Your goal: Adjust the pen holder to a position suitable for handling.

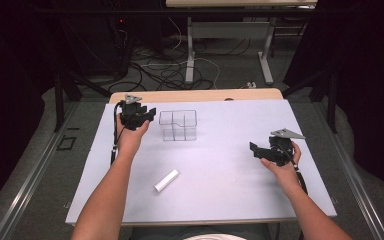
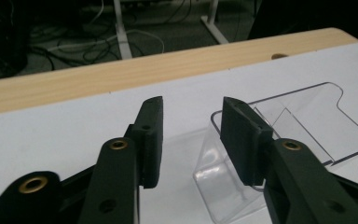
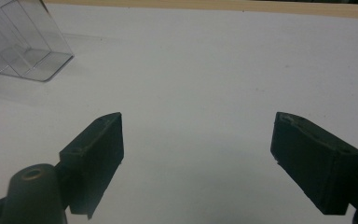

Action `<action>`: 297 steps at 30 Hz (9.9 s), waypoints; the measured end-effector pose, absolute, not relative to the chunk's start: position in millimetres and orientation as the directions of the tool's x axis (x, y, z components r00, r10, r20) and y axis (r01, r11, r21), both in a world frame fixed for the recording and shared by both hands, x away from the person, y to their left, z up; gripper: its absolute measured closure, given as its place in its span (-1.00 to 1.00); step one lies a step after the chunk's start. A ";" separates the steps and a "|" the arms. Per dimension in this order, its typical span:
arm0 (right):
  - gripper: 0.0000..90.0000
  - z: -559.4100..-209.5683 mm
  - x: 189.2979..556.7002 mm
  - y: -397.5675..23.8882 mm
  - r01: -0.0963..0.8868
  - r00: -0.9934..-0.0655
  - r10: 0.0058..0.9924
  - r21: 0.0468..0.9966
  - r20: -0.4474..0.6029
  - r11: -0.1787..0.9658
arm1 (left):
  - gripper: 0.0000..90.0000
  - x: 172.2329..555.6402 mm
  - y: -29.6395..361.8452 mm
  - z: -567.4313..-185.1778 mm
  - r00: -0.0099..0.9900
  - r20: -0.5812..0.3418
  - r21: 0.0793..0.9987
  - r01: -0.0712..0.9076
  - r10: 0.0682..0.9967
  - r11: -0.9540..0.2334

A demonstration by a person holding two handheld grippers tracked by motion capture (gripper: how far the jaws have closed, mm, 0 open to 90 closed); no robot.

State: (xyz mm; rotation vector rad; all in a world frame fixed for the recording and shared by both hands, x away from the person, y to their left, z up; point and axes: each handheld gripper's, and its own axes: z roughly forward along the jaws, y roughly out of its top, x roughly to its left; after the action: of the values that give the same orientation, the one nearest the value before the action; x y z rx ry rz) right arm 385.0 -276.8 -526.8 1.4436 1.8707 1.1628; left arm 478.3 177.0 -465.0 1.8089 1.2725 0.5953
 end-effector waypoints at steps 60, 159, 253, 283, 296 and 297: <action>-0.62 -530.9 387.8 -273.9 0.535 -0.326 0.938 0.841 0.118 0.079 | 1.00 482.6 122.0 -486.6 0.340 -0.219 0.722 0.687 0.915 -0.083; -0.60 -531.6 387.7 -275.0 0.544 -0.321 0.938 0.836 0.129 0.072 | -0.39 398.7 159.1 -482.6 0.550 -0.260 0.760 0.623 0.793 -0.183; -0.60 -534.7 387.2 -270.6 0.556 -0.349 0.930 0.824 0.112 0.110 | 0.01 343.1 147.2 -521.9 0.647 -0.116 0.438 0.714 0.753 -0.546; -0.60 -534.9 387.2 -271.5 0.560 -0.349 0.931 0.821 0.112 0.111 | 0.31 338.4 143.4 -529.2 0.654 -0.150 0.358 0.735 0.741 -0.576; -0.60 -536.0 387.6 -270.7 0.563 -0.352 0.929 0.818 0.112 0.114 | 0.46 336.6 140.8 -529.5 0.672 -0.117 0.341 0.719 0.731 -0.605; -0.60 -536.1 387.6 -270.9 0.563 -0.353 0.929 0.818 0.113 0.115 | 0.46 336.5 140.6 -529.7 0.671 -0.121 0.341 0.721 0.732 -0.604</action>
State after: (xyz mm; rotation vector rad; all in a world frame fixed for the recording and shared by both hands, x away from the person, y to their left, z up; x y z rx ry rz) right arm 387.6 -270.9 -536.1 1.4457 1.9686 1.1339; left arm 336.5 140.6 -529.7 2.5253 1.1439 0.0434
